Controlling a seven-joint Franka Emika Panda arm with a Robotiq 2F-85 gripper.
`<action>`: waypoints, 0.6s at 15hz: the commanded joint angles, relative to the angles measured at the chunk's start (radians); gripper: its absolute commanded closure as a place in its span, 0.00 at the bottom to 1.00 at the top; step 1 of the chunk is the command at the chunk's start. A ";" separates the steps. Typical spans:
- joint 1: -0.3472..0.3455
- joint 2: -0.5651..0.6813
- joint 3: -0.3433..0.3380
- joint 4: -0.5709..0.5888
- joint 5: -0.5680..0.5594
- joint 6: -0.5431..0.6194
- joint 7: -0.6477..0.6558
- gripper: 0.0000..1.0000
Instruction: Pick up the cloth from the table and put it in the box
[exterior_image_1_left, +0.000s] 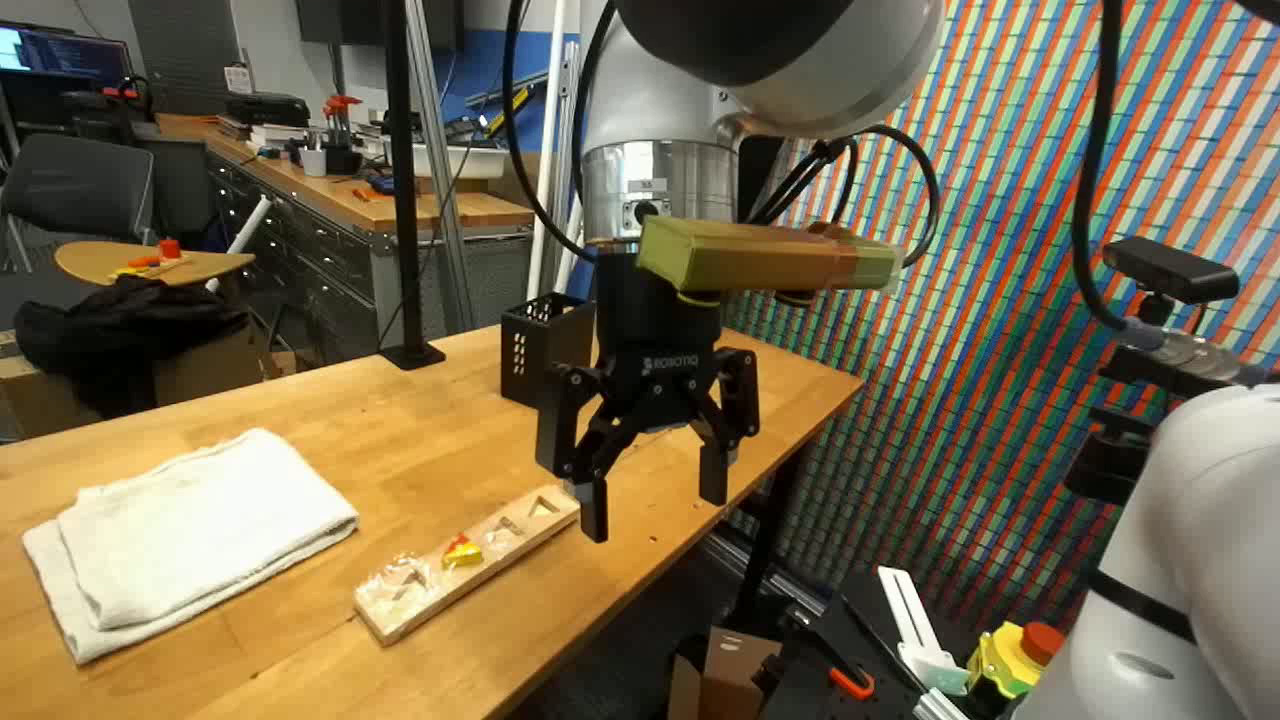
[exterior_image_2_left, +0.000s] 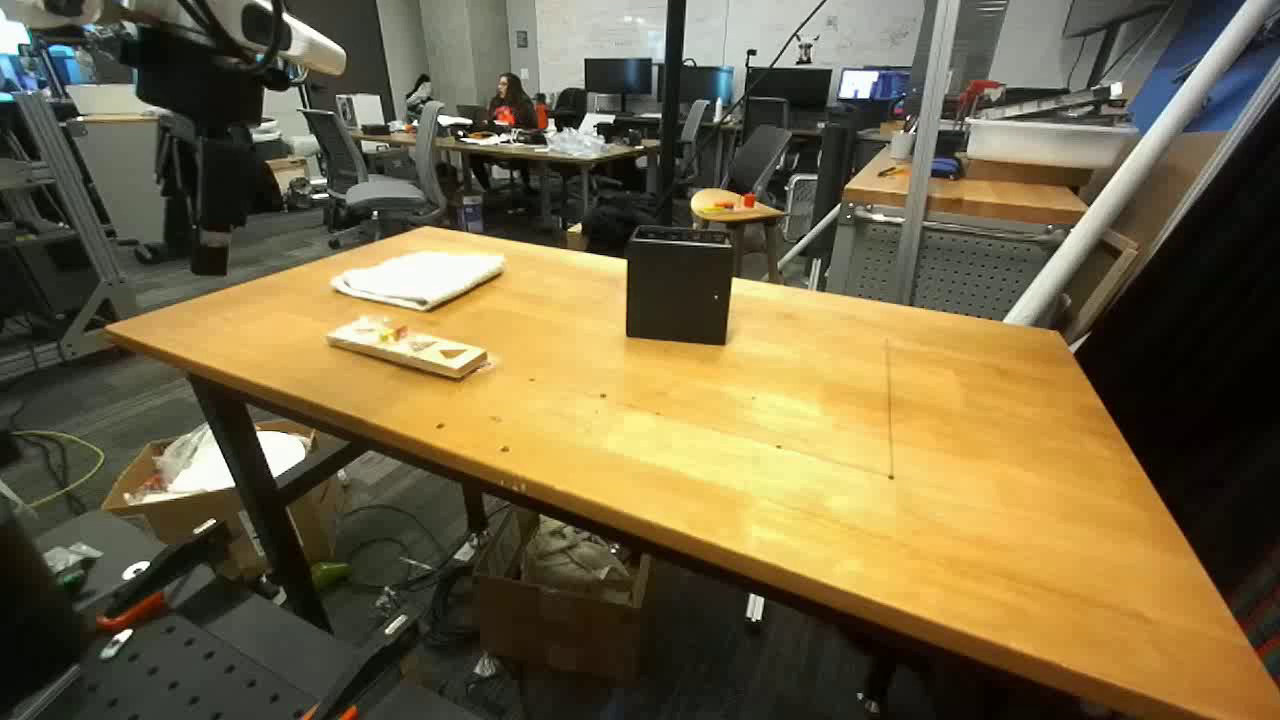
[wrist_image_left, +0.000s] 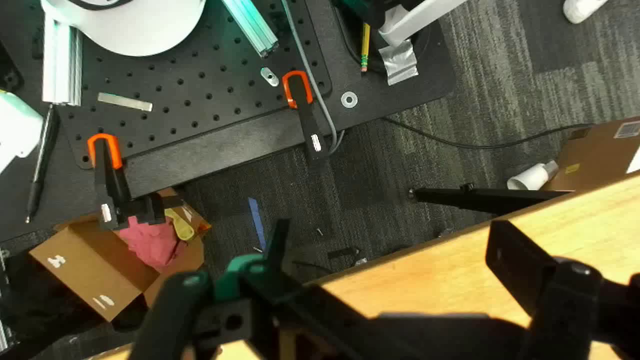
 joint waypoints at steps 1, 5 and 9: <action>-0.004 -0.001 0.003 0.003 0.001 -0.003 -0.002 0.00; -0.004 -0.002 0.003 0.004 0.001 -0.003 -0.002 0.00; 0.004 0.039 0.023 0.040 -0.036 0.040 -0.034 0.00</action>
